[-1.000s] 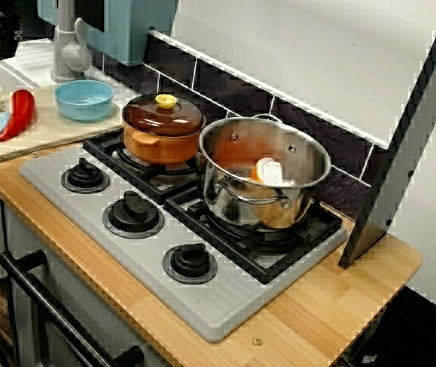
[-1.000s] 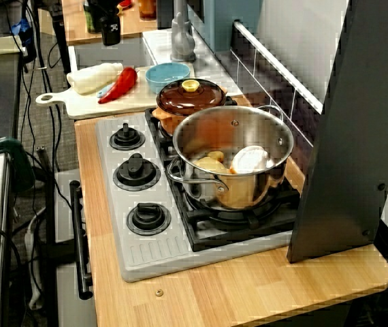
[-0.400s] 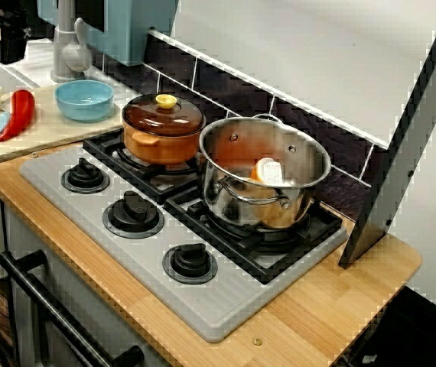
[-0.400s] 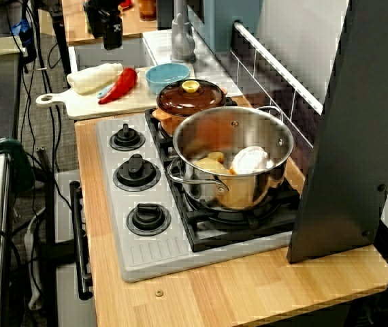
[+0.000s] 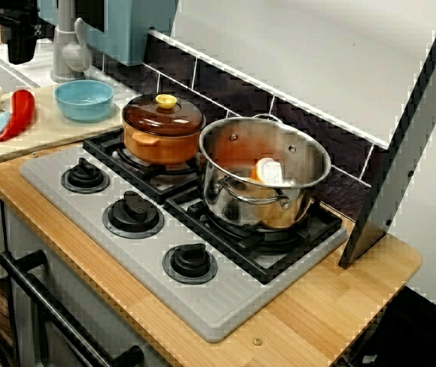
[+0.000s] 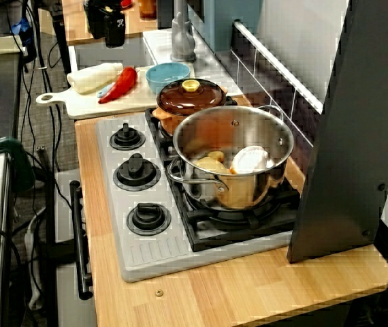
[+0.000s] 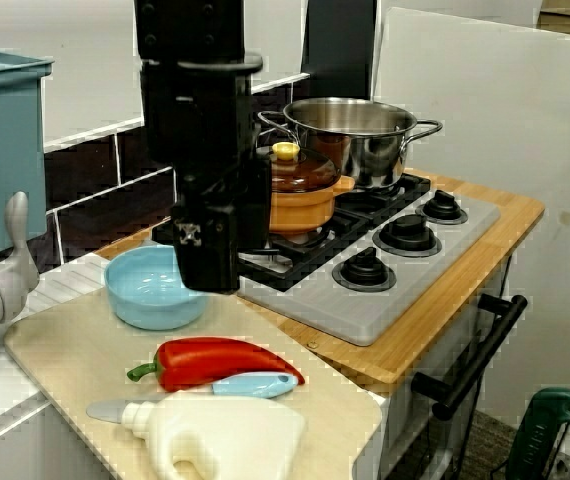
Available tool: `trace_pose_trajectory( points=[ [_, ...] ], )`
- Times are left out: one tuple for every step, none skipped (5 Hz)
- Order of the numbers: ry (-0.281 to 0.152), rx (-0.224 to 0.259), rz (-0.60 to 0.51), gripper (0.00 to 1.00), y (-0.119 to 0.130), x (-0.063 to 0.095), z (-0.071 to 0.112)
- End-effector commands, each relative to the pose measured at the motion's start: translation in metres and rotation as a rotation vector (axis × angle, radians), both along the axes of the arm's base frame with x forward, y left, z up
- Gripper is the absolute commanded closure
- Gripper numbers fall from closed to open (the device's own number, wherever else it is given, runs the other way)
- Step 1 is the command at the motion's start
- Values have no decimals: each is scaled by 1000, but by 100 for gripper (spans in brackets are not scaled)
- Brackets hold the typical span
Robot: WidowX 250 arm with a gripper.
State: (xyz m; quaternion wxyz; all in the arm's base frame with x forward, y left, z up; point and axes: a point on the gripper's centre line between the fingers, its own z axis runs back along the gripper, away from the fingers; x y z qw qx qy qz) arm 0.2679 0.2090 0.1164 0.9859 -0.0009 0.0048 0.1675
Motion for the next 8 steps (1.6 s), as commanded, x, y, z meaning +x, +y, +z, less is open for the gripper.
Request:
trace_pose_trajectory(
  points=[
    [-36, 9, 94, 0, 6, -8, 26],
    [-50, -8, 187, 0, 5, -12, 22],
    [-89, -5, 298, 0, 2, -11, 15],
    [-135, 8, 409, 0, -3, -5, 6],
    [-147, 19, 479, 0, -5, 2, -1],
    [-151, 15, 497, 0, -5, 8, -1],
    [-154, 14, 498, 0, -3, 12, -2],
    [-164, 28, 492, 0, -1, 12, -8]
  ],
)
